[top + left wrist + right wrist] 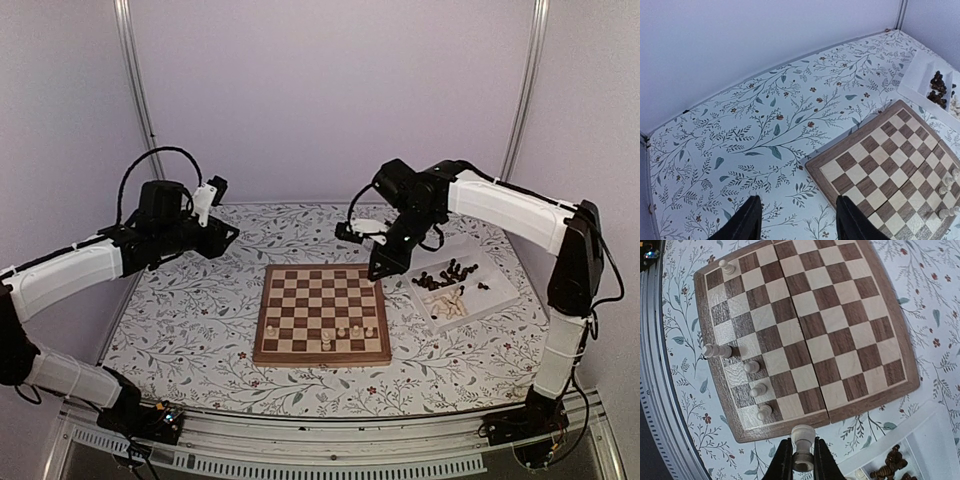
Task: Set up the chess pieces on the board
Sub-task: Place the chess piece on the chessboard.
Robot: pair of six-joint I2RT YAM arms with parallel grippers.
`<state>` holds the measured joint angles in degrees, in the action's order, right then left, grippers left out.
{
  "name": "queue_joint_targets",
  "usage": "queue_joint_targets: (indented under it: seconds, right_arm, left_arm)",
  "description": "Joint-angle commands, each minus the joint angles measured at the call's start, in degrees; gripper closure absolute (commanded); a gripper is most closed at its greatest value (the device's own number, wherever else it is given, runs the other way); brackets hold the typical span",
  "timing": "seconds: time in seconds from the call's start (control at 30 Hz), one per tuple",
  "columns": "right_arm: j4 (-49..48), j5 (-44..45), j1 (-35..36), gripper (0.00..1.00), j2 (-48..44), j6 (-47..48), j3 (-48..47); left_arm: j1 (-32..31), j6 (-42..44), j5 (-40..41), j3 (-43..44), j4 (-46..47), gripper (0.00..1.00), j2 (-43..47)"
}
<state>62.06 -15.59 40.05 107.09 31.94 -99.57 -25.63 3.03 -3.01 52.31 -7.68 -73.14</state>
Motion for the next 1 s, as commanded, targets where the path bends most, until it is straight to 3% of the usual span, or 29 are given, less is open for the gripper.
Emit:
queue_joint_targets:
  seconds: [0.0,0.13,0.47,0.97]
  right_arm:
    - [2.9,-0.5,6.8,0.89,5.9,0.6,-4.0]
    - [3.1,1.9,10.9,0.89,6.8,1.3,-0.3]
    - [3.1,1.9,13.3,0.88,2.2,3.6,9.9]
    - [-0.5,6.8,13.8,0.87,5.0,2.6,10.7]
  left_arm:
    - [0.7,0.5,1.2,-1.3,3.1,0.47,2.8]
    - [0.7,0.7,1.7,-1.6,3.1,0.47,3.7]
    - [1.2,0.3,-0.9,-1.1,3.1,0.47,3.0]
    - [1.3,-0.2,-2.2,-1.1,3.0,0.46,2.8]
